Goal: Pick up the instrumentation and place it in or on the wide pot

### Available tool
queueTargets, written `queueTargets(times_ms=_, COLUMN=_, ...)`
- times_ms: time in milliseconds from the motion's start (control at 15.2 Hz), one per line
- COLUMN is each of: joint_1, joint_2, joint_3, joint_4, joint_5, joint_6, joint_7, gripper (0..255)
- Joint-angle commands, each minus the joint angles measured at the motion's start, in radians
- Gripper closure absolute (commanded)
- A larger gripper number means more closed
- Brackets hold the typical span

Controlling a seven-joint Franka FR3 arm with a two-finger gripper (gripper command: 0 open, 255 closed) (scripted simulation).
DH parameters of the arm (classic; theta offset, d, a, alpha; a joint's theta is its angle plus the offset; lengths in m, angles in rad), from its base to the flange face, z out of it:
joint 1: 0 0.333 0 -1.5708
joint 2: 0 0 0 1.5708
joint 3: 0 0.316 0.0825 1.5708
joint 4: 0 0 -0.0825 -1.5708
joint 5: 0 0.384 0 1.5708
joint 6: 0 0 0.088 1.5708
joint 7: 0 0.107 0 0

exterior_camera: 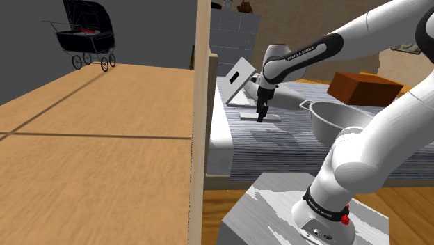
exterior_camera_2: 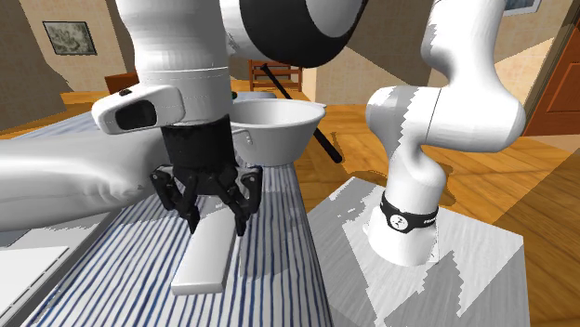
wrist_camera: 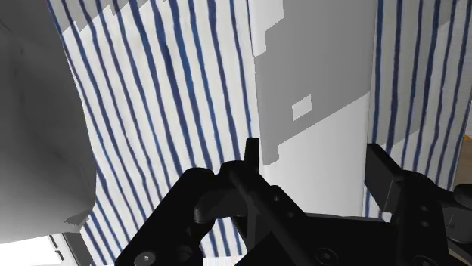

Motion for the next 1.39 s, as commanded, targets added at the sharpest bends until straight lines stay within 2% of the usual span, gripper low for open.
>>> queueTargets(times_ms=0, joint_1=-0.002, joint_2=-0.018, joint_3=0.007, joint_4=0.015, joint_5=-0.003, joint_6=-0.032, joint_7=0.005, gripper=255)
queueTargets(times_ms=1320, joint_1=-0.004, joint_2=-0.120, joint_3=0.065, joint_4=0.209, joint_5=0.000, joint_6=-0.325, joint_7=0.021, gripper=255)
